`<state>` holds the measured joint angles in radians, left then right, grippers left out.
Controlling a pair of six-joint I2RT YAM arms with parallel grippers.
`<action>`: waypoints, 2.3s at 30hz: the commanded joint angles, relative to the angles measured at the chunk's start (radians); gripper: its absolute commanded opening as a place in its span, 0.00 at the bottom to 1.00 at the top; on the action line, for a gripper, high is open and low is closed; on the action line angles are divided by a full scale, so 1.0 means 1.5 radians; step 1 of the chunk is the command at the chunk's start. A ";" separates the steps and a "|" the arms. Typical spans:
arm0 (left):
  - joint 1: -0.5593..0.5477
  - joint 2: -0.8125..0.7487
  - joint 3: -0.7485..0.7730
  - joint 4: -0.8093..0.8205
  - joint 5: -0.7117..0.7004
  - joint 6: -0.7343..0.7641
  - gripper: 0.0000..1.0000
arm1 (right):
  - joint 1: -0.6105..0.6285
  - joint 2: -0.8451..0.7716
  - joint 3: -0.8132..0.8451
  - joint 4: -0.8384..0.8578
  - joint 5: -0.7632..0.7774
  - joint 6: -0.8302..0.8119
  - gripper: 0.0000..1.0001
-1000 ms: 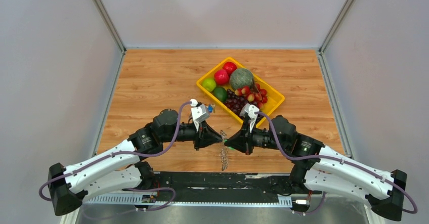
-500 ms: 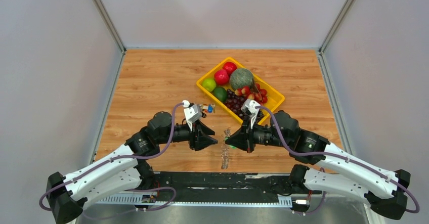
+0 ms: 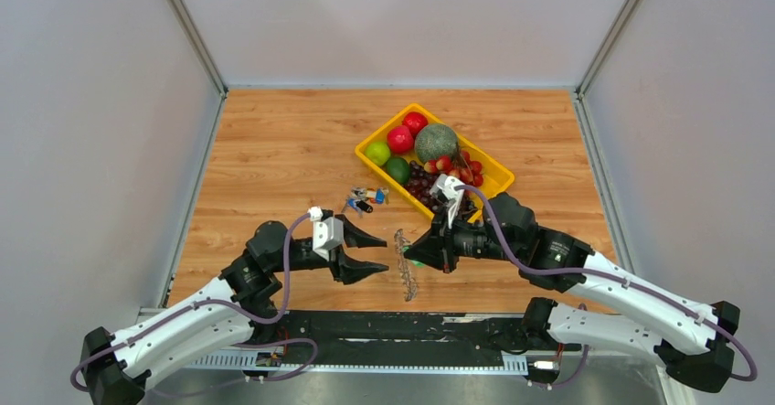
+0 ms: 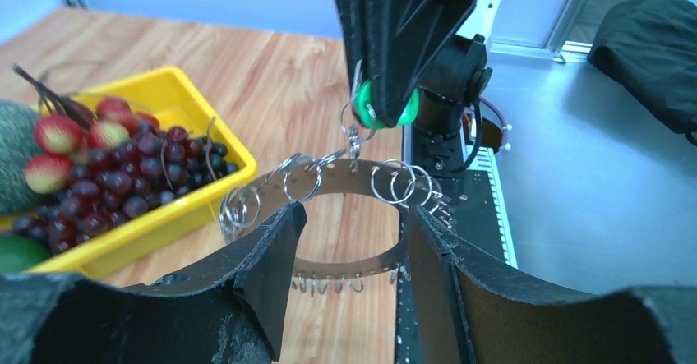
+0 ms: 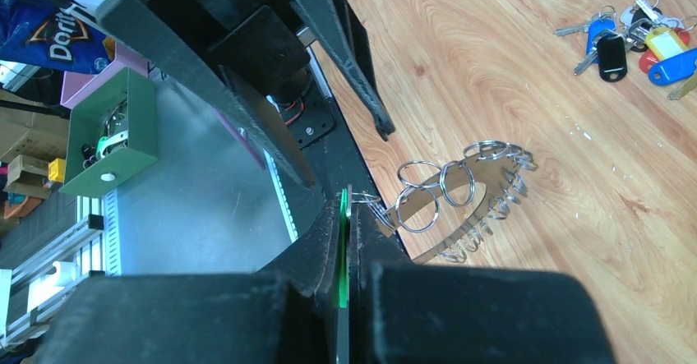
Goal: Remove the keys from the keyring
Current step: Remove the key from the keyring.
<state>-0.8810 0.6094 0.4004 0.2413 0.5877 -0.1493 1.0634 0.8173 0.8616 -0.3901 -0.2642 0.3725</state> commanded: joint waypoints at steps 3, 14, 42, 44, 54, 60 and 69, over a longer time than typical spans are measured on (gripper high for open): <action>0.004 -0.032 -0.023 0.123 0.030 0.071 0.59 | 0.000 0.013 0.046 0.015 -0.015 0.005 0.00; 0.003 0.012 -0.017 0.153 0.027 0.075 0.58 | 0.000 0.029 0.061 0.015 -0.023 0.007 0.00; -0.015 0.097 0.001 0.201 0.067 0.037 0.41 | 0.000 0.031 0.053 0.027 -0.023 0.011 0.00; -0.016 0.102 0.006 0.192 0.063 0.041 0.38 | 0.000 0.030 0.052 0.028 -0.024 0.011 0.00; -0.021 0.124 0.022 0.190 0.051 0.034 0.34 | 0.000 0.027 0.047 0.034 -0.031 0.016 0.00; -0.021 0.126 0.035 0.141 0.046 0.052 0.01 | 0.000 0.008 0.041 0.032 -0.024 0.014 0.00; -0.021 0.090 0.070 0.006 -0.006 0.090 0.00 | 0.000 -0.078 -0.044 -0.005 0.030 0.034 0.01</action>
<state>-0.9108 0.7601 0.4454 0.3729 0.6205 -0.0643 1.0634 0.7616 0.8368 -0.4168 -0.2512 0.3820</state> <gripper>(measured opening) 0.006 0.021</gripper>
